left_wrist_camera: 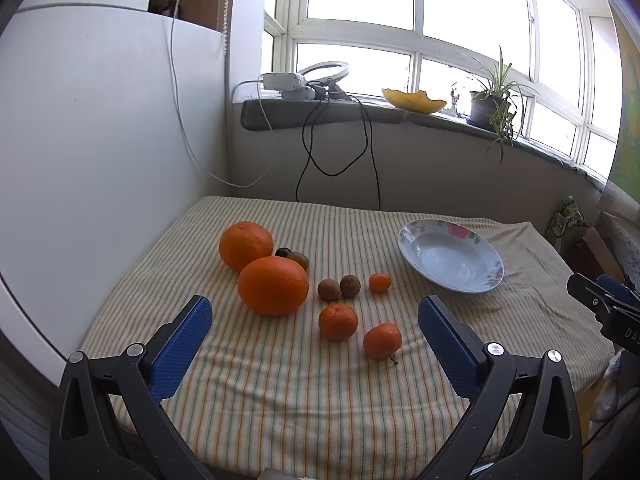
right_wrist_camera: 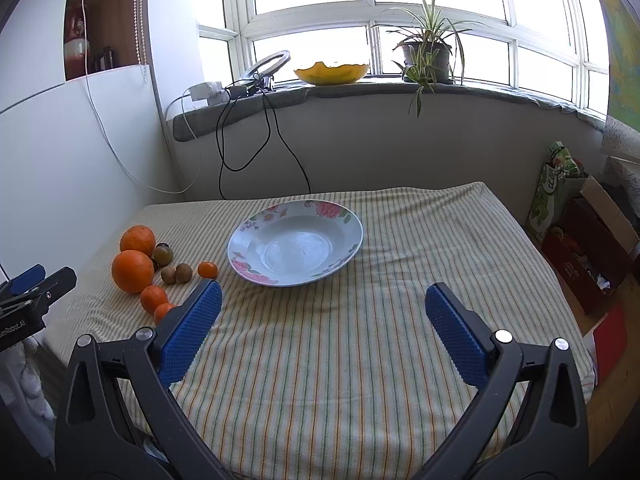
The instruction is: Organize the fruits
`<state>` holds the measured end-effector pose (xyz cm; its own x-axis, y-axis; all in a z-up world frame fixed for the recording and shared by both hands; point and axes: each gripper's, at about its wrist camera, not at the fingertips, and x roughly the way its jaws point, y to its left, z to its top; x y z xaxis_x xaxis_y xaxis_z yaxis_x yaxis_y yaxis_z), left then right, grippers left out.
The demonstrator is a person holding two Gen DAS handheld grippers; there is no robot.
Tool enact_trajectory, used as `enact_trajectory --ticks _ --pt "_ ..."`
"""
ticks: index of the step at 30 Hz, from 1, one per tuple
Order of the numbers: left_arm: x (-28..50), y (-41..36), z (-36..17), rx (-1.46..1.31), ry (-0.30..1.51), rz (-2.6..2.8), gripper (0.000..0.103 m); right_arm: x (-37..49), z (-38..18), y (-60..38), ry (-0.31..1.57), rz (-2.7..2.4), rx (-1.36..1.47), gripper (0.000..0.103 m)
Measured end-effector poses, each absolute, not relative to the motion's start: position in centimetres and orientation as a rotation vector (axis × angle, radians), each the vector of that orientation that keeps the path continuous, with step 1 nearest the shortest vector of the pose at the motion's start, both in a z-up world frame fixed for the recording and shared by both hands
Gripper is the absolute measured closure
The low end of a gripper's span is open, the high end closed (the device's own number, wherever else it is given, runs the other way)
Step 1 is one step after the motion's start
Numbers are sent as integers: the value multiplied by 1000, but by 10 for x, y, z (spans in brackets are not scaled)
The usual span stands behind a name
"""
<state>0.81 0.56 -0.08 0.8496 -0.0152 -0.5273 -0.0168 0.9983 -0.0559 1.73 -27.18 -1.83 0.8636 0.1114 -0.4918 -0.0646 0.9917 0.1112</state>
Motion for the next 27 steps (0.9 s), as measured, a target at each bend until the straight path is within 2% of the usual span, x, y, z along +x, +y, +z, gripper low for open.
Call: enact_trajectory --ticks 21,27 --pt "43 57 -36 -227 673 -21 1 72 -10 -223 570 304 73 0" --pt "52 72 -48 -286 700 -30 6 100 -12 -197 628 399 63 0"
